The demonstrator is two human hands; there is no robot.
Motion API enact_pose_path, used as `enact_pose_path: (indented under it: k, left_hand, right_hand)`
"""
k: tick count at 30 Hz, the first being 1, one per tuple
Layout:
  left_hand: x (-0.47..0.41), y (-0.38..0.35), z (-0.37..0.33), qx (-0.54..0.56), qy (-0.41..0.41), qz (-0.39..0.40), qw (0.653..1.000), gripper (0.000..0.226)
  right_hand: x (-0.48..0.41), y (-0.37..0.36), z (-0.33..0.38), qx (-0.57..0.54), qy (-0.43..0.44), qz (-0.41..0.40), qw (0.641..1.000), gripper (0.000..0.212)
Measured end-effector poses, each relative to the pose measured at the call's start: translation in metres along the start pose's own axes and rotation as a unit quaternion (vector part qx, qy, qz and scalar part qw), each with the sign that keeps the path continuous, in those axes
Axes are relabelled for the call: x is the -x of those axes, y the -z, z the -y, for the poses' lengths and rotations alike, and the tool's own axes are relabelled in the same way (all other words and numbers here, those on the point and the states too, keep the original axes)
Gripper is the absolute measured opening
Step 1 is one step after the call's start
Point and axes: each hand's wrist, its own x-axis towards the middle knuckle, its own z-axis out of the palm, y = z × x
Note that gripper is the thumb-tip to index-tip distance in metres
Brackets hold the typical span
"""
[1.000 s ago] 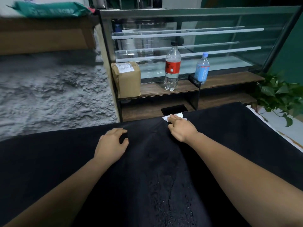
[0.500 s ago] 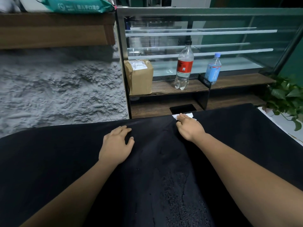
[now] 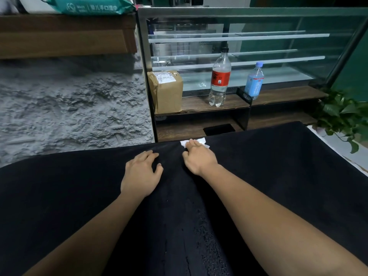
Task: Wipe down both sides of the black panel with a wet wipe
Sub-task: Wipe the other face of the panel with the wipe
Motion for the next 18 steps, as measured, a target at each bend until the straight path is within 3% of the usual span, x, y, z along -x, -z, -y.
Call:
enact_pose_path:
  k: [8,18]
  left_hand:
    - [-0.002,-0.001,0.001,0.005,0.0,-0.006,1.0,0.048]
    - [0.001,0.001,0.001,0.008,0.0,-0.008,1.0,0.048]
  right_hand:
    - [0.023,-0.016,0.037,0.0,0.084,0.01,0.996,0.051]
    - [0.034,0.003,0.005,0.018,0.16,0.05,0.986,0.052]
